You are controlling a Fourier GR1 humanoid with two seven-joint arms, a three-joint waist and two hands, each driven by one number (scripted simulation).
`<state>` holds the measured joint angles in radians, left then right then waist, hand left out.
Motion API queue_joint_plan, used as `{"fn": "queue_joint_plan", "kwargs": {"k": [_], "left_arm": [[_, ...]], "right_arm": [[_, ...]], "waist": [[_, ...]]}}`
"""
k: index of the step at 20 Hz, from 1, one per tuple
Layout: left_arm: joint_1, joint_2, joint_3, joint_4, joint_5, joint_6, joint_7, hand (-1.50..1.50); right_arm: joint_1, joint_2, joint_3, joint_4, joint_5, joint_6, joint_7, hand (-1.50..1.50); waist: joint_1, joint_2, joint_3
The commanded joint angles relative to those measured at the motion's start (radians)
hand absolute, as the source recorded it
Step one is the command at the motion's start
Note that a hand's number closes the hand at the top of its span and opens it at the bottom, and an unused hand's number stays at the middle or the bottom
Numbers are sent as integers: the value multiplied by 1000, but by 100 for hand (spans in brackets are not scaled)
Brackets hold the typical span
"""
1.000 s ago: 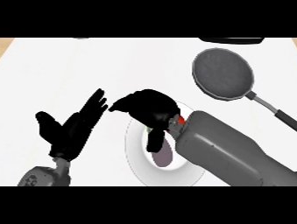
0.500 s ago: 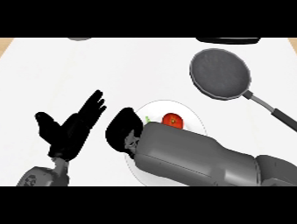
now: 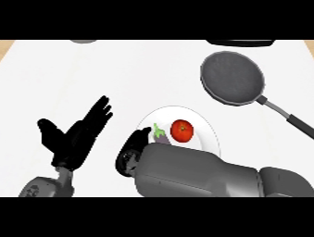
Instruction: Pick the eggplant from the plate and place it in the pan
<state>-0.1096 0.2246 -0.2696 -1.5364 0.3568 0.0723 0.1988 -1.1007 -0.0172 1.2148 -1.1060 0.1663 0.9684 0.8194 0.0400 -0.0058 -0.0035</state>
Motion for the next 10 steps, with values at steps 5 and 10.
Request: {"fn": "queue_joint_plan", "kwargs": {"k": [5,10], "left_arm": [[-7,-26,4,46,-10,-24,-46,0],[1,-1,22,11,-8,-24,-4,0]], "right_arm": [[20,16,117,-2,-111,-15,205,-150],[7,16,141,-38,-90,3,259,-150]], "waist": [[7,7,1],[-17,2,2]]}}
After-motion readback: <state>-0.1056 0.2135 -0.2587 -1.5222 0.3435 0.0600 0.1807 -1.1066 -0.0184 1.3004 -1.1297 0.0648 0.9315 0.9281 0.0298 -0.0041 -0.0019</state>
